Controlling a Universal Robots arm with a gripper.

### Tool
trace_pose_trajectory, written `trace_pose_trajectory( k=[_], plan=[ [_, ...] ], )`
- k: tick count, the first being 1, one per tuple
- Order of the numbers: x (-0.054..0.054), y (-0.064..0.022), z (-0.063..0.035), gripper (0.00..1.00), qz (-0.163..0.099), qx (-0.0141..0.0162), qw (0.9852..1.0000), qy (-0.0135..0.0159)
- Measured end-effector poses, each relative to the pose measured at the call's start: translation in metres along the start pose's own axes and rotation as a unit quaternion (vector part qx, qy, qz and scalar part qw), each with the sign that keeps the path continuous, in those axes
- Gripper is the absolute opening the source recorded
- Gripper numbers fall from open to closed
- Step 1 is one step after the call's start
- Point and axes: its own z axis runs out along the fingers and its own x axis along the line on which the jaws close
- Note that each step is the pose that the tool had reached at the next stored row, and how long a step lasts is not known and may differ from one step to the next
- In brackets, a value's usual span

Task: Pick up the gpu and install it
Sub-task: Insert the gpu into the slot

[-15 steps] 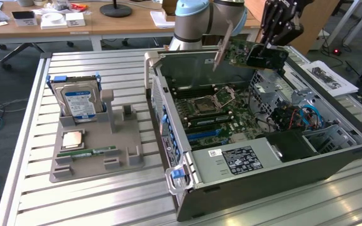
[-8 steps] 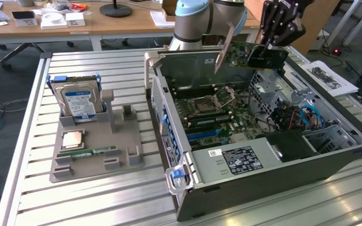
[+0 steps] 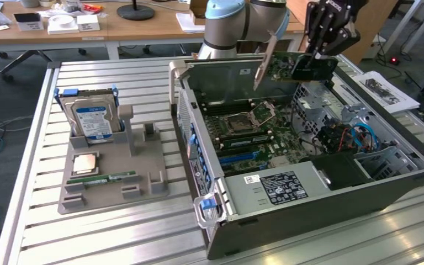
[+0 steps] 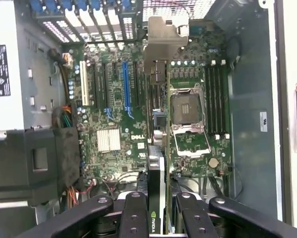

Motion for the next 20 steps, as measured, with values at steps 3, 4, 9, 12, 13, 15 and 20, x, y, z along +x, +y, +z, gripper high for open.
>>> trace_pose_trajectory(
  k=[3, 4, 9, 12, 13, 15, 20],
  plan=[
    [0.0, 0.0, 0.0009, 0.27, -0.013, 0.004, 0.9999, 0.0002],
    [0.0001, 0.0, 0.0011, 0.27, -0.018, 0.0055, 0.9998, 0.0003],
    [0.0001, 0.0001, 0.0019, 0.27, -0.032, 0.01, 0.9994, 0.0007],
    [0.0001, 0.0001, 0.0019, 0.27, -0.032, 0.0101, 0.9994, 0.0006],
    [0.0001, 0.0004, 0.002, 0.27, -0.032, 0.0101, 0.9994, 0.0006],
    [0.0002, 0.0021, 0.0021, 0.27, -0.032, 0.011, 0.9994, 0.0006],
    [0.0008, 0.0088, 0.0031, 0.27, -0.033, 0.0158, 0.9993, 0.0004]
  ],
)
